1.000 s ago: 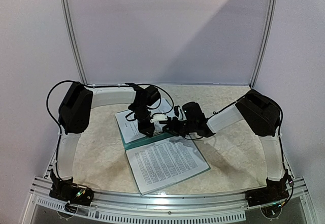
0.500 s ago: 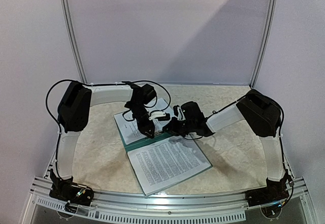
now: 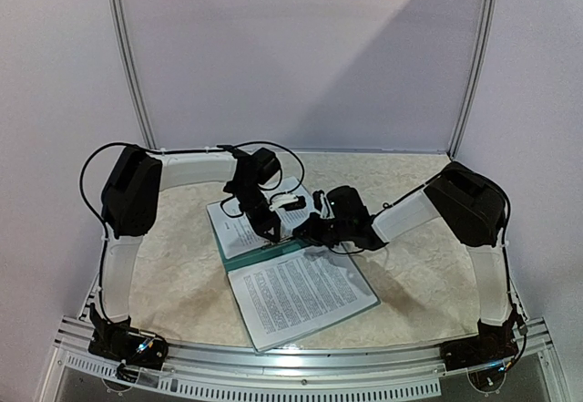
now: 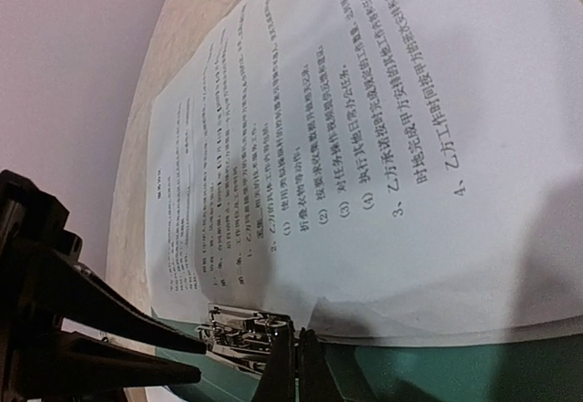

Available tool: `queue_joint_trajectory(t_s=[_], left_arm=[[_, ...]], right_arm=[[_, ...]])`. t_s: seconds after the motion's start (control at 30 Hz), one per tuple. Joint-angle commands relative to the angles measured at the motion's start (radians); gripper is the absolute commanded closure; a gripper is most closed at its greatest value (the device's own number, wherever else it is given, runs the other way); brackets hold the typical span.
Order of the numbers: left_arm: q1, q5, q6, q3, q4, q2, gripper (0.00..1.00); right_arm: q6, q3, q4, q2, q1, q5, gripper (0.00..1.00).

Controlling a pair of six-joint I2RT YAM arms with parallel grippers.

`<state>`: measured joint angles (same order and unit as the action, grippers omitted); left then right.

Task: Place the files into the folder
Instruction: Clamp the file in the folder with some files.

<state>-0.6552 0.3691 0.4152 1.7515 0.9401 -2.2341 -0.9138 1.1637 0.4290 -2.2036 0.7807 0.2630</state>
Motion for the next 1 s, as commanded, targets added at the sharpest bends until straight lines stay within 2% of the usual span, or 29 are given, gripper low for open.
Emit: queue_joint_trajectory(t_s=[0.0,0.37,0.5,0.73,0.8,0.97], left_arm=[[0.023,-0.004,-0.148,-0.093,-0.11,0.068,0.87],[0.023,0.016,-0.127,-0.173,-0.13,0.083,0.81],[0.007,0.088,0.041,-0.151,-0.06,0.11,0.73],[-0.075,-0.081,0.333,-0.167,-0.074,0.106,0.71],[-0.087,-0.121,0.367,-0.183,-0.099,0.095,0.69],[-0.101,-0.203,0.307,-0.184,-0.176,0.057,0.69]], right_arm=[[-0.004,-0.135,-0.276,-0.09,0.009,0.011,1.0],[0.039,-0.146,-0.356,-0.046,0.014,-0.005,1.0],[0.044,-0.153,-0.361,-0.046,0.018,0.011,1.0],[0.023,-0.158,-0.302,-0.068,0.009,0.069,1.0],[0.013,-0.166,-0.283,-0.069,0.006,0.07,1.0],[0.024,-0.164,-0.286,-0.059,0.005,0.058,1.0]])
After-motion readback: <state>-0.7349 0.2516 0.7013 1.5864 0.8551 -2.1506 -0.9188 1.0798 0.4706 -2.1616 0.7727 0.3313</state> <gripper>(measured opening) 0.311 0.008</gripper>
